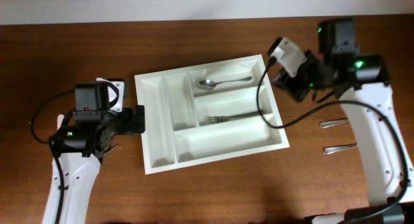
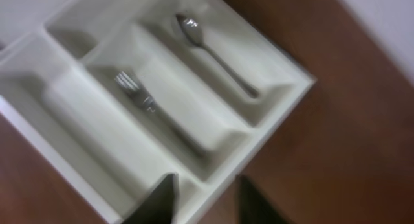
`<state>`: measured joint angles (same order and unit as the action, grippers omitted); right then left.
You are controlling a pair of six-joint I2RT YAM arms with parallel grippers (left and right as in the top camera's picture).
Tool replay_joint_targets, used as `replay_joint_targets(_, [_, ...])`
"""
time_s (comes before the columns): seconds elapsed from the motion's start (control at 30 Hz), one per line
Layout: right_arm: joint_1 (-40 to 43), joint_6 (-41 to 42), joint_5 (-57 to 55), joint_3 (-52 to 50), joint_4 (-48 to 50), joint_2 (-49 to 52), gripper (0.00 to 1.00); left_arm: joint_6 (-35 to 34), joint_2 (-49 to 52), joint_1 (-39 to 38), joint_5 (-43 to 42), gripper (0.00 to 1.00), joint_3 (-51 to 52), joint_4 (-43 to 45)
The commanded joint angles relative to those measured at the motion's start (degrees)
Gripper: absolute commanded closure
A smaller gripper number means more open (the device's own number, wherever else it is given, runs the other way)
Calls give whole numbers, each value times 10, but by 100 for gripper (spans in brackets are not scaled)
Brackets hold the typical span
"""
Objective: Pack container
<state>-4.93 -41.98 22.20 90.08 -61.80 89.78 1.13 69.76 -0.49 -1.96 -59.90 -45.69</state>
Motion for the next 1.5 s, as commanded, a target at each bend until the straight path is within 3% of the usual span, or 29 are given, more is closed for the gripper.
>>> replay_joint_targets(0.0, [-21,111,3,-86,15,17,80,11,0,-2,-6,1,-13,0])
replay_joint_targets(0.1, [-22,177,-37,-151,37,35,87,11,0,-2,-6,1,-13,0])
replay_joint_targets(0.3, [-22,207,-40,-225,101,57,86,11,0,-2,-6,1,-13,0])
replay_joint_targets(0.63, [-22,252,-41,-226,71,116,90,11,0,-2,-6,1,-13,-1])
replay_joint_targets(1.2, [-22,275,-49,-229,-54,118,91,11,0,-2,-6,1,-13,0])
replay_joint_targets(1.47, [-22,292,-49,-268,-16,118,91,11,0,-2,-6,1,-13,-4])
